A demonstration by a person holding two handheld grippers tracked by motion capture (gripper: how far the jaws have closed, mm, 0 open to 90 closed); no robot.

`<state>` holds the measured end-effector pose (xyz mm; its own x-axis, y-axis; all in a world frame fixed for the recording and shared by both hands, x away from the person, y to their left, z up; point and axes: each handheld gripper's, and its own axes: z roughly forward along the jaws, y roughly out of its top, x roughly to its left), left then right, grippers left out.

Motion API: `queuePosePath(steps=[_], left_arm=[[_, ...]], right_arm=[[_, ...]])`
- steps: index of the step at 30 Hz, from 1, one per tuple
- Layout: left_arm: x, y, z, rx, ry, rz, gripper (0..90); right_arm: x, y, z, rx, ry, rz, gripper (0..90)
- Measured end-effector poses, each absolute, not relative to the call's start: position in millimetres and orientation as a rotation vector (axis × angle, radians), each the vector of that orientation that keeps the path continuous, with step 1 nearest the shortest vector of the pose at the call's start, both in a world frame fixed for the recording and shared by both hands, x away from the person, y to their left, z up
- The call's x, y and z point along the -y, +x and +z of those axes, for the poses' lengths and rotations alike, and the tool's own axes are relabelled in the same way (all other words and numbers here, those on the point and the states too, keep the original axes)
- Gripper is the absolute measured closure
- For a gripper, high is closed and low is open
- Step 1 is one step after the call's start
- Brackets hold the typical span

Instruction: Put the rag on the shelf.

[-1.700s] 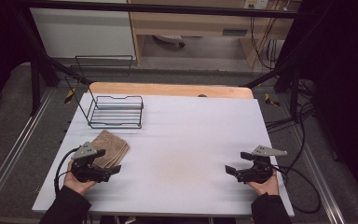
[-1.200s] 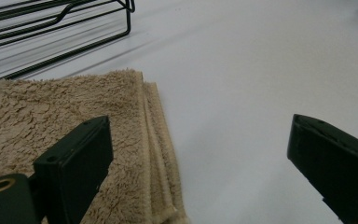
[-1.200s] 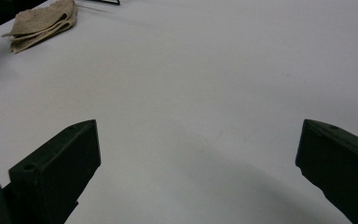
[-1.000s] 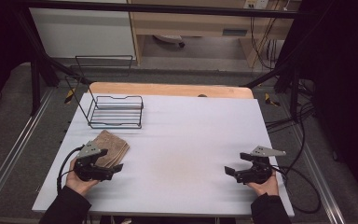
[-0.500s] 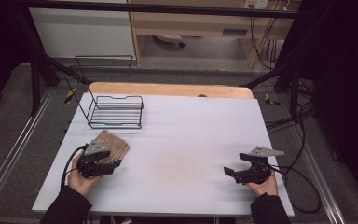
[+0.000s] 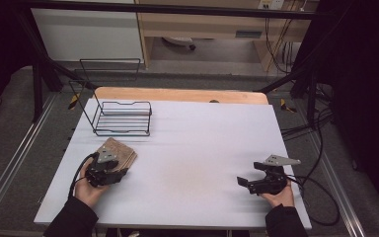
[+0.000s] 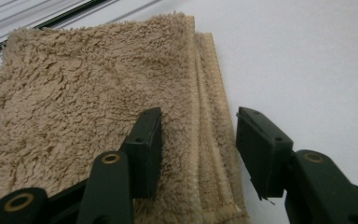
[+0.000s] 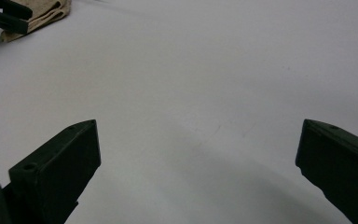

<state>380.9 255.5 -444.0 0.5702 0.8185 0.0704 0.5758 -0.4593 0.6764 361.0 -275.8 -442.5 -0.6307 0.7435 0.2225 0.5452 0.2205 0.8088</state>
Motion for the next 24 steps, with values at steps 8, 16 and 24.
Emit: queuePosePath(steps=[8, 16, 24], left_arm=[[-257.6, 384.0, -443.0, -1.145, 2.188, 0.511, 63.0], [-260.5, 386.1, -441.7, -1.161, 2.182, 0.497, 78.5], [-264.5, 385.4, -438.3, -1.144, 2.179, 0.478, 84.1]], right_arm=[[275.8, 361.3, -442.6, -2.279, 1.226, 1.369, 0.4], [276.0, 361.4, -442.6, -2.280, 1.225, 1.367, 0.4], [275.9, 361.4, -442.6, -2.278, 1.228, 1.371, 0.4]])
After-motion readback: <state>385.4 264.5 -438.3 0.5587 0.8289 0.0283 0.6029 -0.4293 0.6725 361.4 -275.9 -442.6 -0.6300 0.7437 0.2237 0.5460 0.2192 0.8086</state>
